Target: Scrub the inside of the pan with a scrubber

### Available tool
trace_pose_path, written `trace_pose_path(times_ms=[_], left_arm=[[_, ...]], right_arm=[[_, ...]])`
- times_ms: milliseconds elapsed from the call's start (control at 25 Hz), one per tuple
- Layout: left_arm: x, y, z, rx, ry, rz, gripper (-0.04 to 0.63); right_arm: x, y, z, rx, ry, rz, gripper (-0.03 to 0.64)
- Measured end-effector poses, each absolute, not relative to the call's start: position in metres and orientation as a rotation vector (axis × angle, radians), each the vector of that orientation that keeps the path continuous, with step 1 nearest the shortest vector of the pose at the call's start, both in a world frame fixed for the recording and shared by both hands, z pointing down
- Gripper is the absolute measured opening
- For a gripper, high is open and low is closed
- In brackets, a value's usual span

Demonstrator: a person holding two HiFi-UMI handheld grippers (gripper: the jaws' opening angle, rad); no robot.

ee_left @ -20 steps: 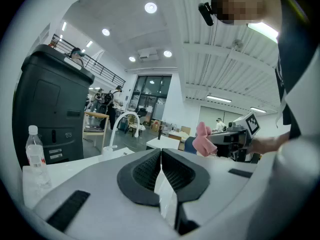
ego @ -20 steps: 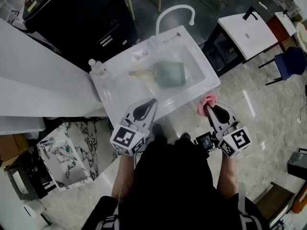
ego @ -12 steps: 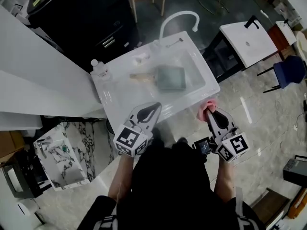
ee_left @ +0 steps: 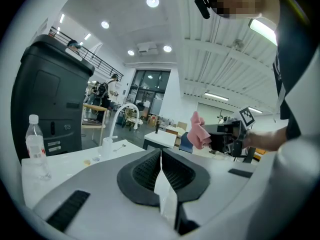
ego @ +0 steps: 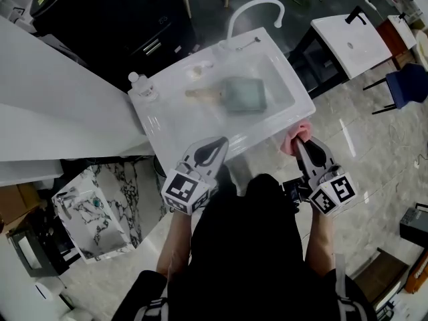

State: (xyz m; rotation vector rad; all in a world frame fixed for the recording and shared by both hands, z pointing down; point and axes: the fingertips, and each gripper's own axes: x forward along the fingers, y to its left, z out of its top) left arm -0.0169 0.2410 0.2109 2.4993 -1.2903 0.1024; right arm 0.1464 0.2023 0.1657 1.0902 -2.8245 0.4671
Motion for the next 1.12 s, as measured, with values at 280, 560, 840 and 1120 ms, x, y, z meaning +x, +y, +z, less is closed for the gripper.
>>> trace_pose_path(times_ms=[280, 560, 840, 1120], left_arm=[[-0.023, 0.229, 0.238, 2.433, -1.285, 0.146, 0.034], [-0.016, 0.196, 0.245, 2.424, -1.339, 0.290, 0.034], [-0.012, 0.145, 0.254, 2.327, -1.419, 0.379, 0.034], [0.008, 0.097, 0.268, 2.221, -1.523, 0.437, 0.034]], right_arm=[[0.149, 0.193, 0.188, 1.071, -2.763, 0.508, 0.040], [0.149, 0.148, 0.203, 0.998, -2.775, 0.546, 0.040], [0.145, 0.075, 0.210, 0.866, -2.827, 0.565, 0.040], [0.136, 0.024, 0.238, 0.614, -2.815, 0.637, 0.040]])
